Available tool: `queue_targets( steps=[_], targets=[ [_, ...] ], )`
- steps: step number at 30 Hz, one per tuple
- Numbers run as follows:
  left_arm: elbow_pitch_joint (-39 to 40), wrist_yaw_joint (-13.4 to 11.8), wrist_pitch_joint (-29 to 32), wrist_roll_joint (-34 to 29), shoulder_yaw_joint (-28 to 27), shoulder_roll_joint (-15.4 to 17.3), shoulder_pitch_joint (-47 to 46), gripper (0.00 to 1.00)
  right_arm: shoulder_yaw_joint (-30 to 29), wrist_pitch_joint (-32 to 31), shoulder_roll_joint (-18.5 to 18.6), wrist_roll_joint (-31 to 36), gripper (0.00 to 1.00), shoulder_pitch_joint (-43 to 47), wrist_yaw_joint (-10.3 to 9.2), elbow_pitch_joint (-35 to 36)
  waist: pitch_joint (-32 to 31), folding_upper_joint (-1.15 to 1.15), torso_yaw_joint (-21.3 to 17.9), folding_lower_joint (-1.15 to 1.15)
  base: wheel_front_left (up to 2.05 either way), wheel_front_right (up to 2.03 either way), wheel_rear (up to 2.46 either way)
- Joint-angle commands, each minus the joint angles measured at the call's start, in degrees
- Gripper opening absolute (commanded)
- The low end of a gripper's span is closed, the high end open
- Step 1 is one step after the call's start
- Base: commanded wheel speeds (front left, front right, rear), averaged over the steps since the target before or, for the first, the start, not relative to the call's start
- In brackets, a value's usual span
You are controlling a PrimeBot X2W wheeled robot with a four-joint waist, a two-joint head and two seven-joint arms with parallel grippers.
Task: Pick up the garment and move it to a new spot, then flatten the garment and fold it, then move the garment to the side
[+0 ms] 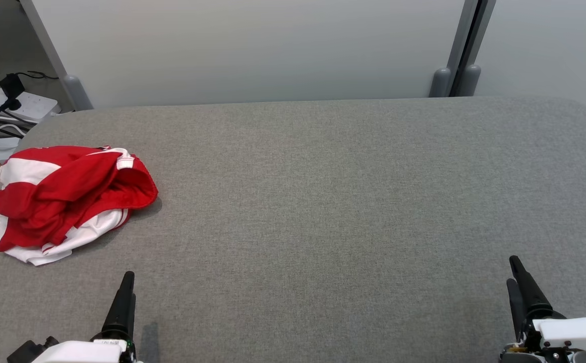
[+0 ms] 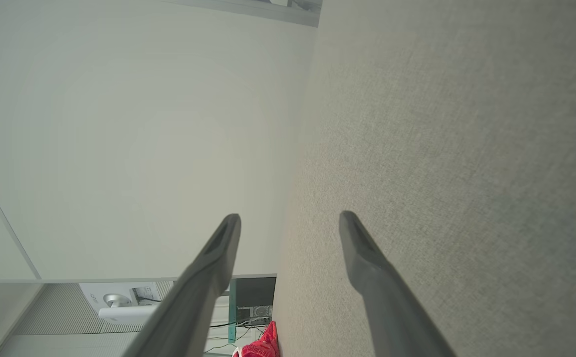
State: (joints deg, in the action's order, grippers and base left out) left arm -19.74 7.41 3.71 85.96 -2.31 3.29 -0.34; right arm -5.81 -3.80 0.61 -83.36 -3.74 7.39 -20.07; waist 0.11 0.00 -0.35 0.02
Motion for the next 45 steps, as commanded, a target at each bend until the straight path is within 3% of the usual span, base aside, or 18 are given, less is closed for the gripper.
queue_targets(
  steps=[1, 28, 45],
  targets=[
    [1.27, 0.02, -0.43, -1.48, 0.02, 1.3, -3.12, 1.0, 0.27, 0.74, 0.98, 1.65, 1.0, -2.84, 0.02, 1.11, 0.0, 0.0, -0.04, -0.02, 0.0, 0.0, 0.0],
    [0.59, 0.03, -5.02, -21.87, 0.72, 3.89, -5.81, 1.0, 2.74, 5.28, 1.2, 22.17, 1.0, -6.4, 0.04, -1.01, -0.04, 0.0, -0.91, -0.02, 0.0, 0.0, 0.0],
    [-1.23, 0.04, -7.75, -31.57, 1.63, 5.41, -7.36, 1.0, 4.53, 7.97, 1.41, 32.45, 1.0, -8.65, 0.05, -3.19, -0.23, 0.0, -1.56, -0.02, 0.0, 0.0, 0.0]
  ],
)
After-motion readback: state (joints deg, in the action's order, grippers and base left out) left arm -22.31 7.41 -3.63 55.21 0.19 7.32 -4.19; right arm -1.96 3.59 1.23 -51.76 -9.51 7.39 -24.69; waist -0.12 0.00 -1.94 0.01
